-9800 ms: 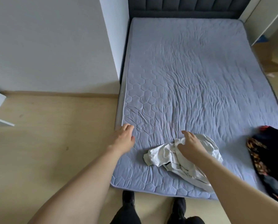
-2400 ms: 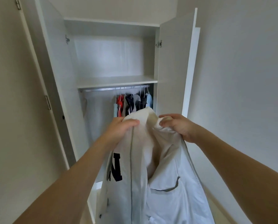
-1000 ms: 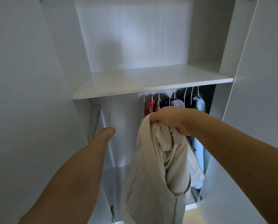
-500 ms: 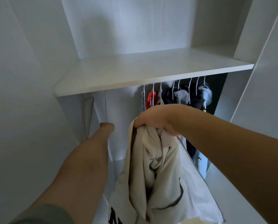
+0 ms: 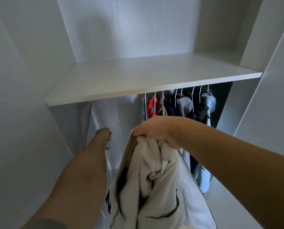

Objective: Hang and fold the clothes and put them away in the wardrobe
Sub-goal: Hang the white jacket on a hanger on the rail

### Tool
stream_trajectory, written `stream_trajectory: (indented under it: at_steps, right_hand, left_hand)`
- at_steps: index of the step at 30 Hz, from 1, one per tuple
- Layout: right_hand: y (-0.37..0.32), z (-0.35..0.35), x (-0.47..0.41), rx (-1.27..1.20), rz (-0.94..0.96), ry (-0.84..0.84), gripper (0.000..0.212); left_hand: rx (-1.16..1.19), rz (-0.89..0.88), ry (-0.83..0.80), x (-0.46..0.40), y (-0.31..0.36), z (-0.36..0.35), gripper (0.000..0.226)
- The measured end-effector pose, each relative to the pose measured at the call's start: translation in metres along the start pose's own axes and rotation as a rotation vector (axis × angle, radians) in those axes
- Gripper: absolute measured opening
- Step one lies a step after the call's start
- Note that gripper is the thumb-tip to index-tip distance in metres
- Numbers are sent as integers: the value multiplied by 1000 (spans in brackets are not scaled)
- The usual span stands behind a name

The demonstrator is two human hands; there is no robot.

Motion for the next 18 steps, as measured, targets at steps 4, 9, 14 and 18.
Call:
stream_trajectory:
  at_steps: [4,9,14,18]
  right_hand:
    - [5,-2,-7,-8,-38,-23,16]
    - [18,1,-12,-62,-77,10,19]
    - [38,6,-15,-106,-94,34,25]
    - [61,5,-16,-184,-143,12,32]
  left_hand:
    - [164,-18,59,4,7,2,27]
    - [59,-142,168,9,24,20,48]
    - [-55,-193,175,31,20,31,54]
    - [-63,-194,230,87,10,34,56]
Point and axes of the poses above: each hand's wrist, its own x-axis away from the middle knuckle, its own z-axis out of the back of the hand, y = z × x, the point moved 7 cm from there along -x, towards the middle knuckle, and after that the axes turned 14 degrees about -z, right-handed, at the moved point
